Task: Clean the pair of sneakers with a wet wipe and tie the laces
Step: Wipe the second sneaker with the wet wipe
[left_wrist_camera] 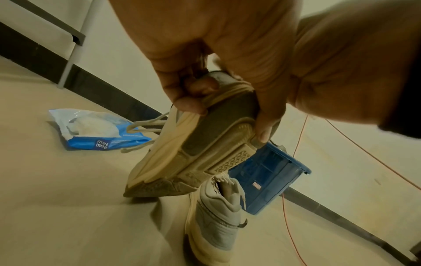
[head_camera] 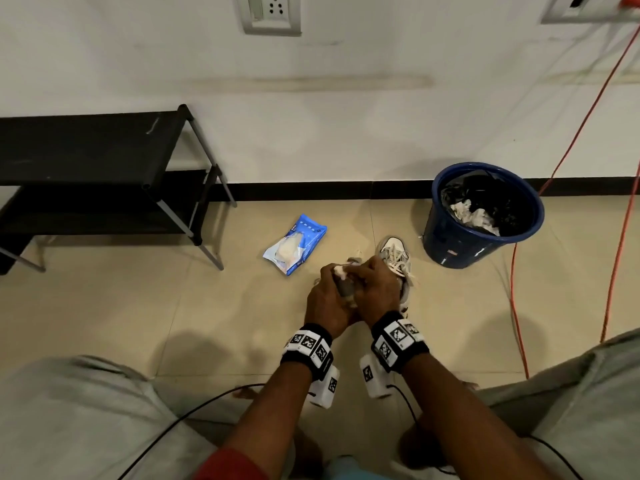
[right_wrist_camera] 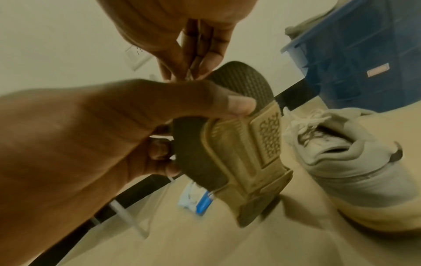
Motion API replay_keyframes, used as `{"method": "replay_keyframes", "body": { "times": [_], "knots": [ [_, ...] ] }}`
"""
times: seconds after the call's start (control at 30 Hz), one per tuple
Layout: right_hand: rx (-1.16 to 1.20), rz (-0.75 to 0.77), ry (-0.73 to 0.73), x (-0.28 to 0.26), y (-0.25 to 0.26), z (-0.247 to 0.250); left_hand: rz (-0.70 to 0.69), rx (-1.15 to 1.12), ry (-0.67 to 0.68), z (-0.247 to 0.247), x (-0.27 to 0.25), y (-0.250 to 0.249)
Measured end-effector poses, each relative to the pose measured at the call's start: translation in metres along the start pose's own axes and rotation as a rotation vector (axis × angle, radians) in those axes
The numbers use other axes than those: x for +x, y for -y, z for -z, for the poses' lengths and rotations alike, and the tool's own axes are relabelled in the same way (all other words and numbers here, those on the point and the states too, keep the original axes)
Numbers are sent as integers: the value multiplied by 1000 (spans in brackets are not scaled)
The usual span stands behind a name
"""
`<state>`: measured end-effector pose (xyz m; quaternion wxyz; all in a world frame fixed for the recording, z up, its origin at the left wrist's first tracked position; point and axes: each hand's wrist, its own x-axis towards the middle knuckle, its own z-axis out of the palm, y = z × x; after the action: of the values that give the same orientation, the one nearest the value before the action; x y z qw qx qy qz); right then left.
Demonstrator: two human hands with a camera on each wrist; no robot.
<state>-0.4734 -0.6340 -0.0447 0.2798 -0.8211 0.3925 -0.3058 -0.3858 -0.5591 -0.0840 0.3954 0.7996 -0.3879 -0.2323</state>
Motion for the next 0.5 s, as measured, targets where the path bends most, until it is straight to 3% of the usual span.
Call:
{"method": "replay_keyframes", "body": {
  "times": [0.1, 0.2, 0.3, 0.33, 0.43, 0.5],
  "knots": [
    [-20, -110, -62, 13, -9, 3, -56, -39, -1, 1, 3, -6],
    [-93, 85, 66, 5, 0, 5, -105, -95, -27, 1, 7, -8],
    [-137, -144, -12, 20, -13, 11, -87, -80, -19, 1, 10, -7],
    [-144, -152, -16, 20, -16, 12, -87, -90, -27, 1, 9, -7],
    [-138, 127, 99, 5, 2, 15, -97, -125, -17, 0, 12, -4],
    [-125, 31, 82, 12, -3, 16, -99, -108, 4, -3, 14, -4]
  ]
}}
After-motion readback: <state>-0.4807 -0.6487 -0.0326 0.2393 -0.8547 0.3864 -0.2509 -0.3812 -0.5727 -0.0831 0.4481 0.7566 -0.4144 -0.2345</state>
